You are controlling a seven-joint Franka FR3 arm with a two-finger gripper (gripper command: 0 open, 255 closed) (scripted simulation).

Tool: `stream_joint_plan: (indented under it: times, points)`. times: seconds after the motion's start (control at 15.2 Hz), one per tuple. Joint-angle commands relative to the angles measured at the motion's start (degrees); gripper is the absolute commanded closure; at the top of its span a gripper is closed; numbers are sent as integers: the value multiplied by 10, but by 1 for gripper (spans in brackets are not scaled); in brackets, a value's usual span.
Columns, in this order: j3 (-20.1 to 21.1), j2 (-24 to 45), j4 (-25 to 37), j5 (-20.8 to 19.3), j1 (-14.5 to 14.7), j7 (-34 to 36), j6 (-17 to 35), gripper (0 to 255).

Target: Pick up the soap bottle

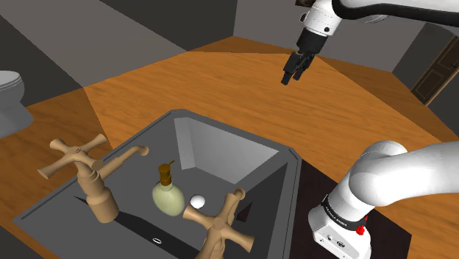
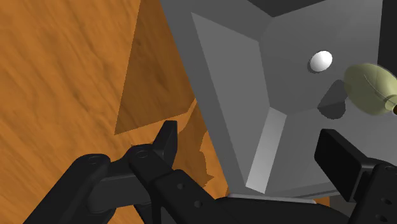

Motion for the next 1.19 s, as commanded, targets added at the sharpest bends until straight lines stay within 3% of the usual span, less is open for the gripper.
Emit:
stream_joint_plan:
  times: [0.0,0.59,1.12]
  points:
    - [0,0,0,0,0,0,0,0]
    - [71,13,-110,60,45,56,152,0]
    - [143,83,-159,111,90,102,304,0]
